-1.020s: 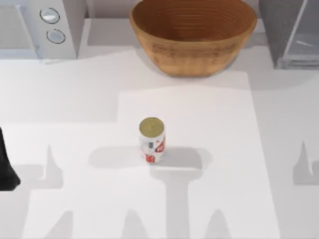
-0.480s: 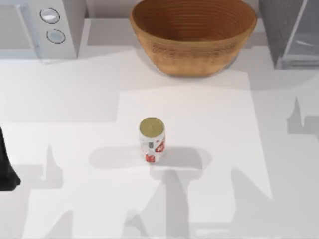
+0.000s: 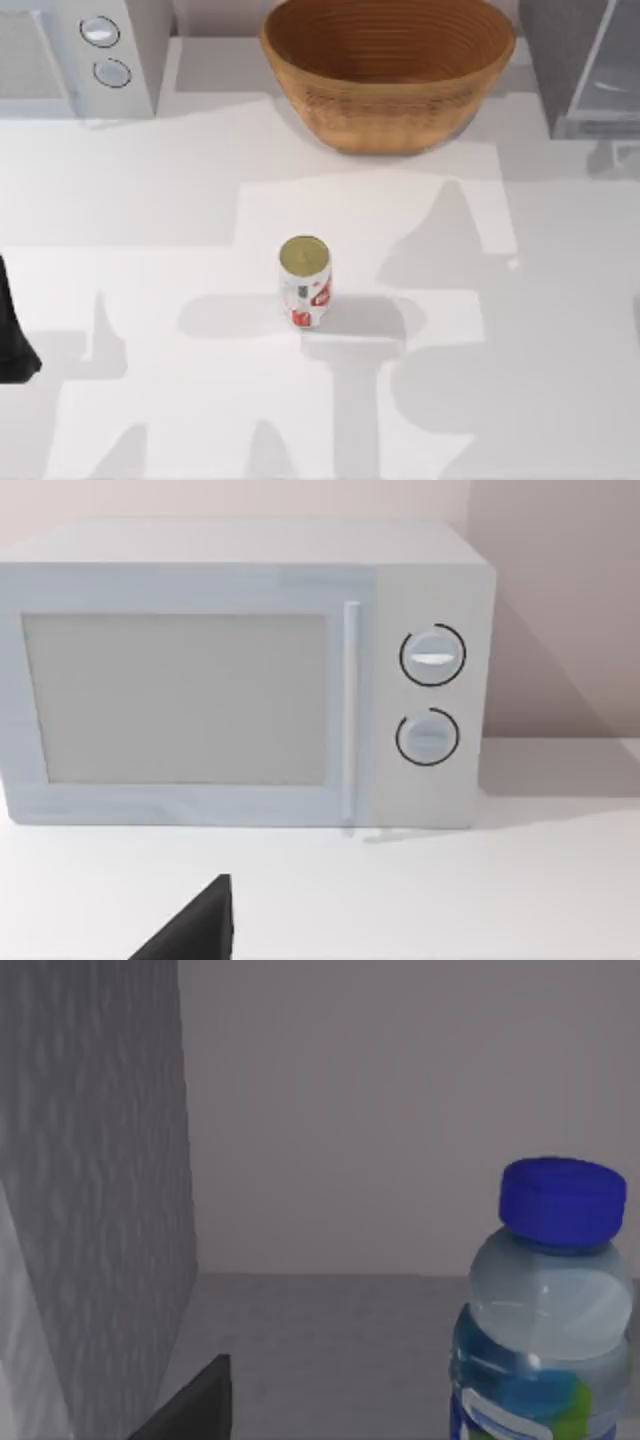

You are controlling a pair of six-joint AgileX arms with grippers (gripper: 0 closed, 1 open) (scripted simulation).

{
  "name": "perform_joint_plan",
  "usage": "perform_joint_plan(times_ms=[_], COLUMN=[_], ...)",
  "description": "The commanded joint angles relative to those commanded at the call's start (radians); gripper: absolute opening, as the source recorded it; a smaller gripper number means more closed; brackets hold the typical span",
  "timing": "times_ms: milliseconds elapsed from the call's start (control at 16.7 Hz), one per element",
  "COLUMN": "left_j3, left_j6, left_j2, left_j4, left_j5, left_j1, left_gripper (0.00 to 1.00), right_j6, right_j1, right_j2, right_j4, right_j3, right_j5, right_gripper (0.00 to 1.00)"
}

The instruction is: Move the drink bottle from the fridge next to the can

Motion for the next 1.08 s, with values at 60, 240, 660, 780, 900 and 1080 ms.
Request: perform_joint_plan(times_ms=[60, 240, 660, 780, 900, 1080], left_j3=[0.000, 0.000, 0.000, 0.000, 0.000, 0.000], left_j6=[0.000, 0.000, 0.000, 0.000, 0.000, 0.000], left_j2=[0.000, 0.000, 0.000, 0.000, 0.000, 0.000], left_j4=[0.000, 0.000, 0.000, 0.000, 0.000, 0.000], left_j5=[0.000, 0.000, 0.000, 0.000, 0.000, 0.000], left_j1=[0.000, 0.000, 0.000, 0.000, 0.000, 0.000], left_gripper=[1.00, 1.00, 1.00, 1.00, 1.00, 1.00], right_j6=[0.000, -0.002, -0.006, -0.006, -0.006, -0.006], right_j1=[-0.010, -0.037, -0.060, -0.060, -0.054, -0.051], right_j2=[0.094, 0.324, 0.501, 0.501, 0.500, 0.533], right_j4=[0.049, 0.176, 0.286, 0.286, 0.282, 0.254], right_j3=[0.038, 0.136, 0.223, 0.223, 0.221, 0.286], right_j5=[-0.009, -0.031, -0.049, -0.049, -0.047, -0.039], right_gripper=[1.00, 1.00, 1.00, 1.00, 1.00, 1.00])
